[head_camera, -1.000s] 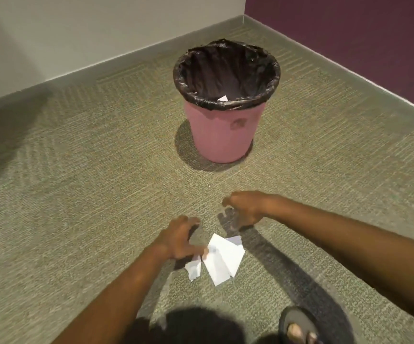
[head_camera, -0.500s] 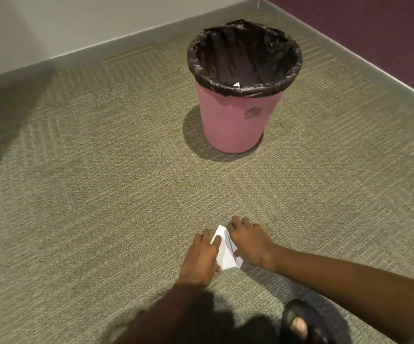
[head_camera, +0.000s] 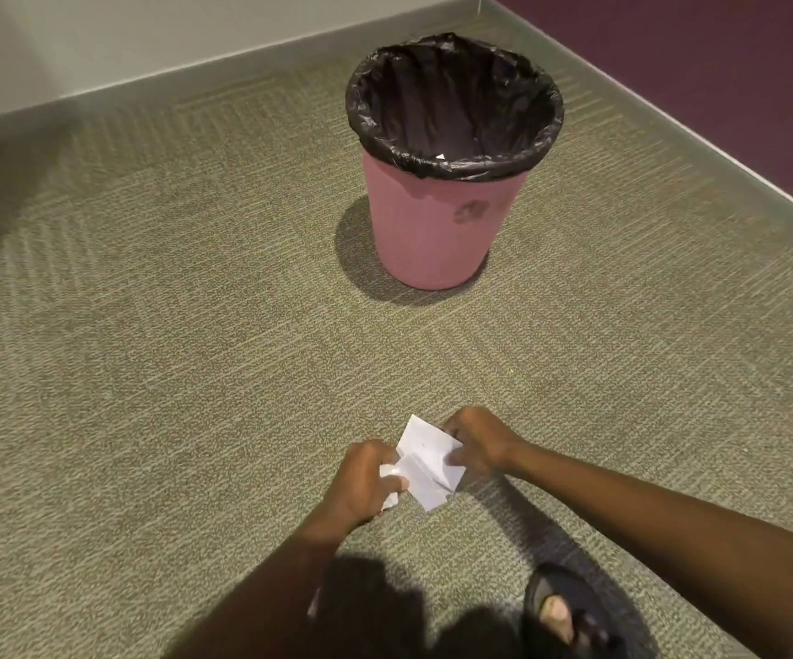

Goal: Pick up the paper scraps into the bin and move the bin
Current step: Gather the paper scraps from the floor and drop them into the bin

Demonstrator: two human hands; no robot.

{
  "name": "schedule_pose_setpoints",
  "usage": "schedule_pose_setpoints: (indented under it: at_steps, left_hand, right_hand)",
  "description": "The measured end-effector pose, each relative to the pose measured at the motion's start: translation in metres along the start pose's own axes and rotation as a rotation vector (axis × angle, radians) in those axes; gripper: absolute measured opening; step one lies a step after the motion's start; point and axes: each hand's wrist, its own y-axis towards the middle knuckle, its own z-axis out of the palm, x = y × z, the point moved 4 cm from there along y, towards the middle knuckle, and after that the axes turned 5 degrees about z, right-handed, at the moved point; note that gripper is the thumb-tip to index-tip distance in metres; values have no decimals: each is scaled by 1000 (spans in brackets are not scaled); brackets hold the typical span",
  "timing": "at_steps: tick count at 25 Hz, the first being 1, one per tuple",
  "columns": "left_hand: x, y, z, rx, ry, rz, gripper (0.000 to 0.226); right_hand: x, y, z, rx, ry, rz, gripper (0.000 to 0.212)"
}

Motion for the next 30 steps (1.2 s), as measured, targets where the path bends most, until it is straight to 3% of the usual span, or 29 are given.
schedule_pose_setpoints:
  at_steps: [3,7,13,16,22,24,30]
  left_hand:
    - [-21,16,-25,11,-80,9,30]
    - [-75,45,-103,-75,-311,27,31]
    - [-174,71,-226,-409,-467,240,15]
    - [-223,91,-252,-470,-530,331,12]
    - [-291,148,-266,-488,-362,298,20]
    - [-300,163,-265,-478,-250,284,14]
    - [-308,189,-256,-417,-64,231,26]
  right_hand:
    - [1,-6,-34,-35,119,39,22]
    - [18,-30,-105,-108,402,-57,20]
    - [61,-64,-226,-358,714,-270,20]
    - [78,-61,-278,-507,787,-316,16]
    - [94,-30,-327,-623,785,-212,18]
    - [96,-20,-333,-624,753,-163,18]
    - [93,-16,-340,-579,778,-164,13]
